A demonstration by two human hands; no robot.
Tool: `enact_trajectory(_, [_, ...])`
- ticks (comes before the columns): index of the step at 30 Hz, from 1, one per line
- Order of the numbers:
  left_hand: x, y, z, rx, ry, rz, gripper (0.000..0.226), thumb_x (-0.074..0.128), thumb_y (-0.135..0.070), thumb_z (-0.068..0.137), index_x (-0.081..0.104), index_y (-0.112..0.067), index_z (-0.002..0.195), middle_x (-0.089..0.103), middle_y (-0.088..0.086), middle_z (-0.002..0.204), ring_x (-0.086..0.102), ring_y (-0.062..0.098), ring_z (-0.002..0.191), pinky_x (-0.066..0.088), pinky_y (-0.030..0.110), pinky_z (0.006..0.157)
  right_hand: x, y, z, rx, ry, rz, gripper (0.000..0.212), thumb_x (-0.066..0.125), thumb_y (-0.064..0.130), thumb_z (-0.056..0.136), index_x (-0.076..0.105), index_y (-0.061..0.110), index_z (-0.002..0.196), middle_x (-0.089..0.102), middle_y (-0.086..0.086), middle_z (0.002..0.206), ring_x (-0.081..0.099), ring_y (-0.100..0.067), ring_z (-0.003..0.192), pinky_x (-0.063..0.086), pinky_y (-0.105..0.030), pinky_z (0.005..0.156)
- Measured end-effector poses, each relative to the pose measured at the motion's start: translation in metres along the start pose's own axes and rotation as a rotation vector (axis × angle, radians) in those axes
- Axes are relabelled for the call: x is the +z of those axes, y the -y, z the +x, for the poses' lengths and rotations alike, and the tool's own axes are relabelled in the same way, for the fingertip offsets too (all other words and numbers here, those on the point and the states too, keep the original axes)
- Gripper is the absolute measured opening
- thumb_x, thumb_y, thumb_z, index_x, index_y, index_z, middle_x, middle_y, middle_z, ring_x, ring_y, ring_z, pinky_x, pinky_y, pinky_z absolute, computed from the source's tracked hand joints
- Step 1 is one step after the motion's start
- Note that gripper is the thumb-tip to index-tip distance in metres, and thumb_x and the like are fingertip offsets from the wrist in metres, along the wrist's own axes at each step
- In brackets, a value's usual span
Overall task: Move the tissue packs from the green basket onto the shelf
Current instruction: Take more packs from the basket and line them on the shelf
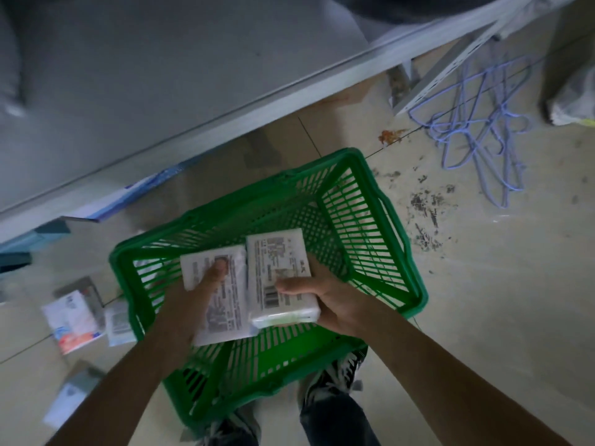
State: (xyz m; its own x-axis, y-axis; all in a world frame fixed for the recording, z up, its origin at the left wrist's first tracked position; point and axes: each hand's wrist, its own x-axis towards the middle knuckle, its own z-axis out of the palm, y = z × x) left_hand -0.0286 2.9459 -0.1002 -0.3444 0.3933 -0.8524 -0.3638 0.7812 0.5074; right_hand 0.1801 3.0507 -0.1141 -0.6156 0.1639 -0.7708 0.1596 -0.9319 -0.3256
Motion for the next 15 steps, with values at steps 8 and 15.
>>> enact_trajectory(8, [-0.012, -0.078, -0.088, 0.050, -0.029, 0.077, 0.062, 0.077, -0.071, 0.054, 0.076, -0.017, 0.086, 0.083, 0.011, 0.080, 0.081, 0.030, 0.069, 0.063, 0.044, 0.075, 0.067, 0.046, -0.090, -0.092, -0.036, -0.054, 0.080, 0.076, -0.007, 0.080, 0.040, 0.014, 0.148, 0.060, -0.024, 0.143, 0.063, -0.042, 0.127, 0.052, -0.061, 0.105])
enact_trajectory(15, [-0.022, -0.163, -0.203, 0.109, -0.068, 0.116, 0.068, 0.084, -0.075, 0.054, 0.078, -0.014, 0.083, 0.082, 0.001, 0.069, 0.079, 0.019, 0.058, 0.059, 0.034, 0.066, 0.147, 0.102, -0.200, -0.171, -0.141, -0.117, 0.080, 0.080, -0.002, 0.072, 0.046, 0.009, 0.144, 0.068, -0.020, 0.134, 0.068, -0.039, 0.120, 0.055, -0.059, 0.102])
